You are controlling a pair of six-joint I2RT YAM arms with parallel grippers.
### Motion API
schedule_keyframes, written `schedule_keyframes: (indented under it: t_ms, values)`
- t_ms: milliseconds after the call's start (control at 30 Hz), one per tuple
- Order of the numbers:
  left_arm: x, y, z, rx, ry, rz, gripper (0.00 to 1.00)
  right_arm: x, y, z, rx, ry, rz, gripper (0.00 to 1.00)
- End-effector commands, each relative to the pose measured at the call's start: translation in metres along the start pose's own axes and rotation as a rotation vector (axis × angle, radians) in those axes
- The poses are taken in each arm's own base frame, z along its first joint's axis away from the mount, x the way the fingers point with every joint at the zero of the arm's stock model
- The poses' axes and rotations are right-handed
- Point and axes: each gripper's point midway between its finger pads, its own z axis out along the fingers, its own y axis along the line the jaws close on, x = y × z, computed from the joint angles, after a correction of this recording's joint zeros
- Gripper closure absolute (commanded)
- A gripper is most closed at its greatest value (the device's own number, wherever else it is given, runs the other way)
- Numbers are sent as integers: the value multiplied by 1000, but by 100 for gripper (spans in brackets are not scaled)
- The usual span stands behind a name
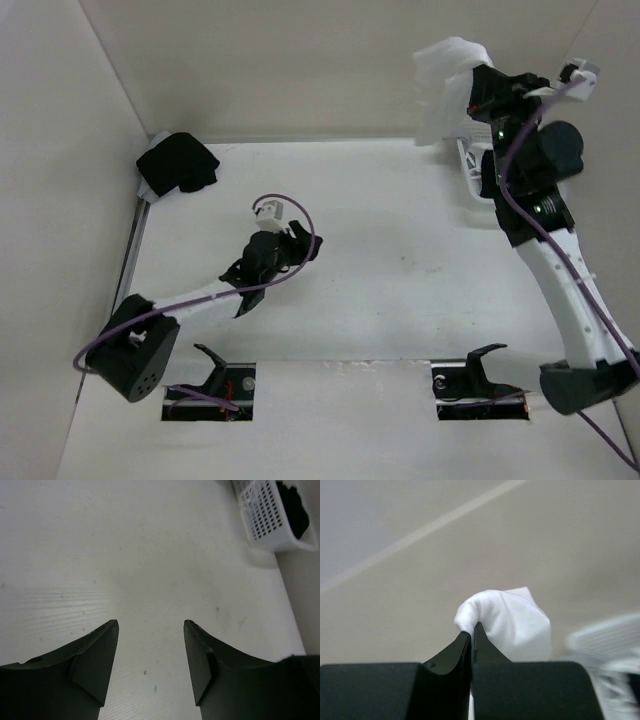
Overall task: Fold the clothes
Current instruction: Move the tank top to the center of the board
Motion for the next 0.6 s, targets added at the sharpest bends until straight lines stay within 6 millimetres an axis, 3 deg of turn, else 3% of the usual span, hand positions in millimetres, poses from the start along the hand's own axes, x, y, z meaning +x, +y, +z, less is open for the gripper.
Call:
schedule_keyframes:
  t_ms: [0,33,100,133,167,200,233,267,333,400,500,567]
  values:
    - [-59,12,-27,-11,-188,-133,47,-6,64,-49,-218,35,154,95]
    - [-66,21,-33,-31,-211,-156,46,16,67,-62,-231,89,191,94]
    - [-79,42,-47,-80,-253,-212,45,95,54,-93,-205,263,266,88]
    - [-81,48,-50,-93,-258,-223,45,124,47,-104,-181,320,293,84]
    - [-82,59,-56,-116,-264,-241,45,171,36,-122,-154,414,323,77]
    - [-83,64,-58,-128,-265,-250,45,192,30,-131,-139,455,325,74]
    - [-82,84,-68,-176,-272,-286,45,257,3,-161,-74,590,327,62]
    - [-81,91,-70,-192,-274,-297,45,267,-1,-166,-65,615,323,60]
    - [-73,115,-77,-256,-257,-331,45,312,-24,-202,-26,748,296,47]
    - [-63,114,-73,-250,-212,-332,45,328,-35,-221,-10,813,271,44]
    - [-42,89,-62,-187,-125,-274,47,341,-58,-247,61,878,219,46]
    - [-22,59,-50,-127,-47,-187,48,350,-78,-265,124,924,171,49]
